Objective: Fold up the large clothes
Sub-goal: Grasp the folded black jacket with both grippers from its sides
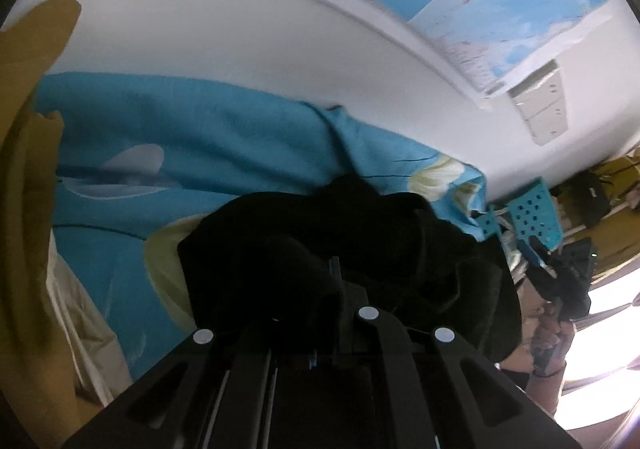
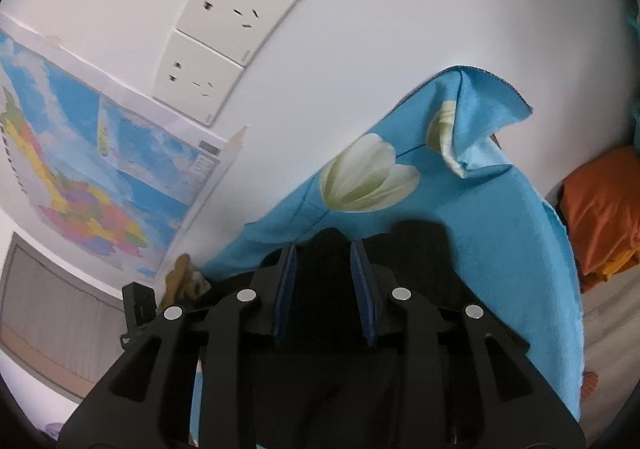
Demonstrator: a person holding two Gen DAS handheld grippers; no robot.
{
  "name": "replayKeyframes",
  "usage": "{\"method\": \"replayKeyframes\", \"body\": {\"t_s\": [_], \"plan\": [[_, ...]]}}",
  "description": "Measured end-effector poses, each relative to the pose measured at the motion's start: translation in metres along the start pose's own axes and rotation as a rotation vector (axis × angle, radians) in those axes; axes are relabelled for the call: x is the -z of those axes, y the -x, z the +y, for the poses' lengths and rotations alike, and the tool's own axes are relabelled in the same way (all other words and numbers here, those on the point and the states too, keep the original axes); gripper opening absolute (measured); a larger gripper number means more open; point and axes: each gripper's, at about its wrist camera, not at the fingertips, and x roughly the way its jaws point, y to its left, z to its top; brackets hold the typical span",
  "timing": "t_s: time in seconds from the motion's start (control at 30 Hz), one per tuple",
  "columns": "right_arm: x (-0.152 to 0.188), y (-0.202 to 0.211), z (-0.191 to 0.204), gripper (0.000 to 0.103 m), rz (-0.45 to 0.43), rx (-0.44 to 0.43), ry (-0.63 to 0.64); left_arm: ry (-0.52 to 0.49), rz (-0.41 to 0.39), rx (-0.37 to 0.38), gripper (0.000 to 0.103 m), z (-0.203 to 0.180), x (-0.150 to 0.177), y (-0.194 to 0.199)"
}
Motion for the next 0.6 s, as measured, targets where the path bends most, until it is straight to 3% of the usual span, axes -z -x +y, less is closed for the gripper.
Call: {"method": "replayKeyframes", "body": {"t_s": [0.07,0.1,0.13,0.2,0.27,0.33,0.37,0.4,0.43,0.47,0.5,0.53,0.6], "plan": [[0.002,-0.001,0.003,0.050,0.011,0.034,0.035,0.020,0.013,0.007,0.004,0.006,-0.001,-0.005],[0.004,0.000,0.006,0.067,0.015,0.036,0.058,0.028,0.018,0.007,0.004,0.009,-0.001,-0.007],[0.008,0.002,0.010,0.078,0.019,0.045,0.094,0.042,0.023,0.010,0.004,0.012,0.000,-0.007],[0.019,0.006,0.019,0.080,0.035,0.118,0.191,0.071,0.032,0.023,0.007,0.019,0.002,-0.006],[0.033,0.008,0.025,0.083,0.062,0.170,0.270,0.075,0.013,0.056,0.023,0.022,0.005,0.002],[0.047,0.008,0.029,0.085,0.100,0.182,0.333,0.068,-0.024,0.081,0.071,0.019,0.010,0.013],[0.055,0.005,0.032,0.084,0.117,0.203,0.375,0.050,-0.068,0.091,0.073,0.016,0.014,0.025],[0.063,0.000,0.035,0.074,0.137,0.236,0.433,0.026,-0.105,0.109,0.073,0.013,0.019,0.036],[0.067,-0.003,0.038,0.057,0.145,0.254,0.460,0.006,-0.122,0.116,0.073,0.008,0.022,0.043],[0.072,-0.011,0.039,0.048,0.174,0.273,0.492,-0.028,-0.141,0.116,0.073,0.000,0.028,0.051],[0.074,-0.017,0.039,0.027,0.184,0.297,0.505,-0.065,-0.146,0.114,0.078,-0.009,0.034,0.055],[0.074,-0.021,0.038,0.013,0.179,0.341,0.520,-0.115,-0.144,0.107,0.083,-0.020,0.041,0.056],[0.069,-0.017,0.036,0.004,0.149,0.343,0.514,-0.256,-0.111,0.035,0.083,-0.050,0.060,0.045]]}}
